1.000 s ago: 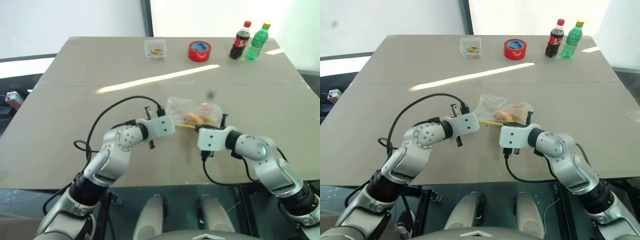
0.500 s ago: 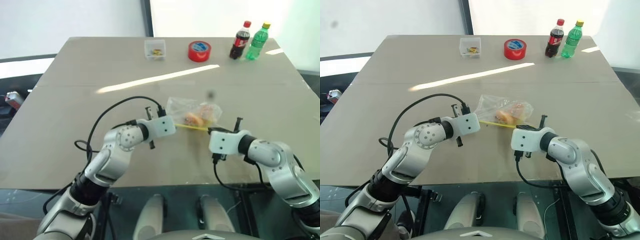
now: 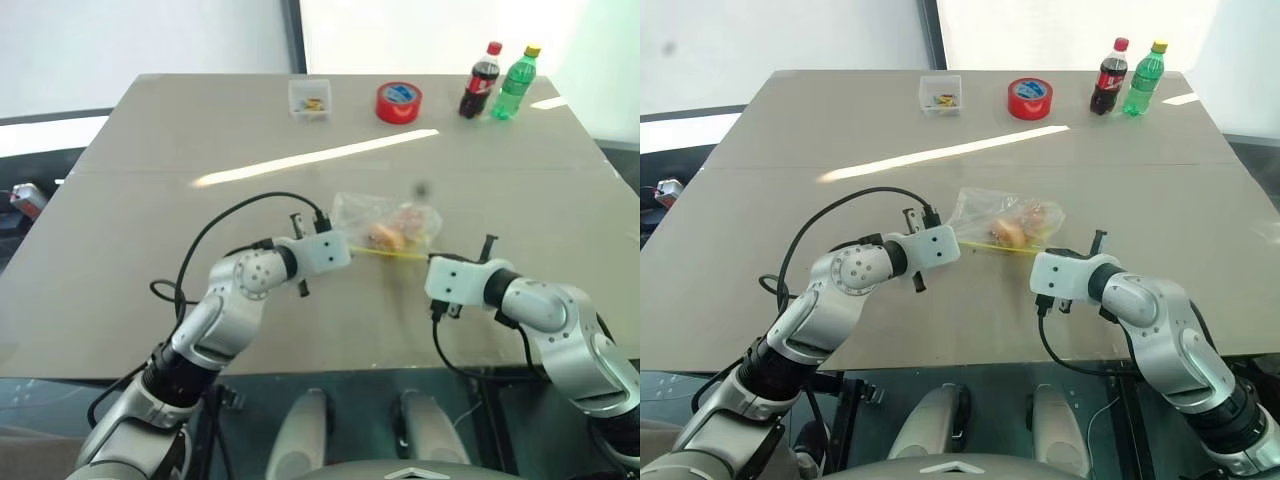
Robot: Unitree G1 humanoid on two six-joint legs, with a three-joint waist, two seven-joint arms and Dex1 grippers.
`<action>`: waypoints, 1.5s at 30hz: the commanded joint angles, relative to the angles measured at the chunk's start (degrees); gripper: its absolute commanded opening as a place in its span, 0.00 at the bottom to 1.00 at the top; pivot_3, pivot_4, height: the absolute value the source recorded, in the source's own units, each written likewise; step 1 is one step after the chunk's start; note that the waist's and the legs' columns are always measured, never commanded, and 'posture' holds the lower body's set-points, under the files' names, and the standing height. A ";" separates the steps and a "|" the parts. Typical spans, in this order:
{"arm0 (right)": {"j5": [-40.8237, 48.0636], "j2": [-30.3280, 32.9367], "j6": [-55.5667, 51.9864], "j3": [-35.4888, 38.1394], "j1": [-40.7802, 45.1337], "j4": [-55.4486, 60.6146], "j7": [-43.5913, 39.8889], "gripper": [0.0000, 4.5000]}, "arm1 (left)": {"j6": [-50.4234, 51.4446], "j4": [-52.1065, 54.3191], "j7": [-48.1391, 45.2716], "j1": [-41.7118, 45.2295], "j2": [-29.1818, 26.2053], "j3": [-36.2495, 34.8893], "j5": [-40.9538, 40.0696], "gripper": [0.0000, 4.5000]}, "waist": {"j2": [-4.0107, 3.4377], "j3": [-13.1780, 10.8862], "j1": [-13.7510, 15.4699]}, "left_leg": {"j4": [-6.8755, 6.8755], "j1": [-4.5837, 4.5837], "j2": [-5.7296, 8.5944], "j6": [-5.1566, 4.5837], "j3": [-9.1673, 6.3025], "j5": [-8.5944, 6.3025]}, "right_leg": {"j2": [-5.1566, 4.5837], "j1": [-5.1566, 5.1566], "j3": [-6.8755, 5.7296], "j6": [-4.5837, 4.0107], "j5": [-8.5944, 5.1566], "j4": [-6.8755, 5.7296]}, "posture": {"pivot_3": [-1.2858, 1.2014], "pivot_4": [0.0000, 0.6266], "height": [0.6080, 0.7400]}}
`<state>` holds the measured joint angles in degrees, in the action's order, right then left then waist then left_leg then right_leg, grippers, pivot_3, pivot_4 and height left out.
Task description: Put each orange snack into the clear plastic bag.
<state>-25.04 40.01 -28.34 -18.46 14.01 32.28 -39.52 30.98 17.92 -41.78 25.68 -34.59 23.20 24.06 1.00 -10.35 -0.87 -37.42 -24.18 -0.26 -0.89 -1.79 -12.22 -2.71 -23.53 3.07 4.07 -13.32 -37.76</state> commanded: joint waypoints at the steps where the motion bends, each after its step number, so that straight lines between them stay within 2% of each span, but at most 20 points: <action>1: -2.05 -1.57 3.19 4.16 5.40 -3.66 5.56 0.01 | -4.05 -5.02 7.50 5.68 2.33 -3.60 1.79 0.00 | 0.00 0.00 0.05 | -0.01 0.01 0.00 0.00 0.00 0.00 | 0.00 0.00 0.00 0.00 0.00 0.00 | 0.52 0.24 1.00; 5: -3.03 -4.54 11.08 6.51 16.33 -11.59 14.87 0.01 | -11.36 -13.68 20.23 17.47 5.32 -9.34 2.32 0.00 | 0.08 -0.05 0.01 | -0.19 -0.10 0.02 0.00 -0.03 0.01 | 0.00 -0.01 -0.02 0.01 0.02 -0.01 | 0.52 0.24 1.00; 9: -3.70 -6.26 17.77 8.02 22.28 -17.01 21.68 0.01 | -16.24 -16.76 26.26 20.60 4.85 -12.08 2.72 0.00 | 0.05 -0.02 -0.13 | -0.04 -0.17 0.04 0.01 -0.02 0.01 | -0.04 -0.14 0.00 0.00 0.03 0.02 | 0.52 0.24 1.00; 17: -3.40 -9.30 22.58 6.97 24.31 -24.08 23.08 0.01 | -16.52 -16.42 26.43 15.65 5.15 -12.02 3.17 0.00 | 0.05 -0.02 0.11 | 0.00 -0.54 0.12 0.01 -0.01 0.01 | -0.12 -0.41 -0.01 -0.01 0.02 0.12 | 0.52 0.24 1.00; 26: -4.07 -10.66 33.64 5.33 35.03 -42.77 27.29 0.01 | -22.41 -31.42 25.86 23.99 7.41 -10.42 1.31 0.00 | 0.05 -0.02 -0.03 | -0.07 -0.40 0.13 0.03 -0.09 0.04 | -0.07 -0.35 -0.07 -0.03 0.03 -0.12 | 0.52 0.24 1.00; 29: -3.04 -10.44 33.71 6.09 33.99 -42.28 26.24 0.01 | -22.61 -30.03 24.34 22.43 7.18 -10.56 0.96 0.00 | 0.05 -0.01 -0.09 | -0.03 -0.44 0.13 0.04 -0.06 0.04 | -0.09 -0.37 -0.04 -0.03 0.03 -0.03 | 0.52 0.24 1.00; 31: -1.12 -10.42 31.64 6.70 30.26 -39.05 23.44 0.01 | -21.36 -26.56 21.35 18.53 6.72 -10.06 0.25 0.00 | 0.03 0.01 -0.16 | 0.02 -0.52 0.13 0.04 -0.06 0.04 | -0.09 -0.44 -0.03 -0.03 0.02 0.03 | 0.52 0.24 1.00; 36: 5.38 -10.50 18.48 7.68 13.18 -23.92 12.26 0.01 | -9.05 -7.28 7.27 1.20 6.34 -7.44 -5.50 0.00 | 0.01 0.02 -0.15 | 0.20 -0.60 0.08 0.27 -0.05 0.16 | -0.09 -0.44 -0.03 -0.03 0.02 0.06 | 0.52 0.24 1.00; 37: 6.38 -10.38 14.99 7.79 10.01 -21.18 10.13 0.00 | -6.08 -3.96 5.67 -1.43 6.61 -7.24 -6.37 0.15 | 0.00 0.01 -0.11 | 0.20 -0.63 0.08 0.23 -0.04 0.13 | -0.11 -0.44 -0.02 -0.03 0.01 0.07 | 0.52 0.24 1.00; 40: 9.51 -9.27 8.01 8.81 2.03 -15.06 5.43 0.20 | -1.26 2.16 3.46 -6.82 6.04 -5.78 -5.90 0.39 | 0.00 -0.01 0.21 | 0.00 -0.58 0.08 0.02 -0.13 0.02 | -0.12 -0.37 -0.11 -0.03 0.00 0.13 | 0.52 0.24 1.00; 42: 12.78 -8.23 4.88 10.47 -1.87 -11.71 2.64 0.39 | 1.36 4.39 4.11 -8.46 6.62 -6.83 -6.26 0.59 | 0.00 0.00 0.11 | 0.00 -0.21 0.09 0.01 -0.10 0.03 | -0.10 -0.06 -0.08 -0.03 -0.01 0.06 | 0.52 0.24 1.00; 43: 14.55 -7.59 4.01 11.56 -3.44 -10.29 1.41 0.55 | 2.78 5.28 4.67 -9.01 7.21 -8.03 -6.93 0.74 | -0.01 0.00 0.06 | -0.01 0.16 0.06 0.01 -0.07 0.03 | -0.07 0.23 -0.05 -0.12 -0.07 0.05 | 0.52 0.24 1.00; 45: 19.57 -6.69 3.09 14.74 -6.44 -7.70 -1.44 0.72 | 4.78 6.80 5.44 -10.08 8.24 -11.44 -9.15 0.90 | 0.00 0.01 -0.03 | -0.01 0.69 -0.03 0.02 -0.05 0.02 | -0.06 0.72 -0.06 -0.02 -0.29 0.08 | 0.52 0.24 1.00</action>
<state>-9.61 32.53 -24.37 -7.65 8.40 20.61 -38.69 34.10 21.59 -37.33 15.82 -26.71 15.24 16.40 1.00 -10.33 -0.90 -37.42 -23.42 -0.35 -0.87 -1.84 -12.20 -2.74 -22.74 3.02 4.06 -13.62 -37.67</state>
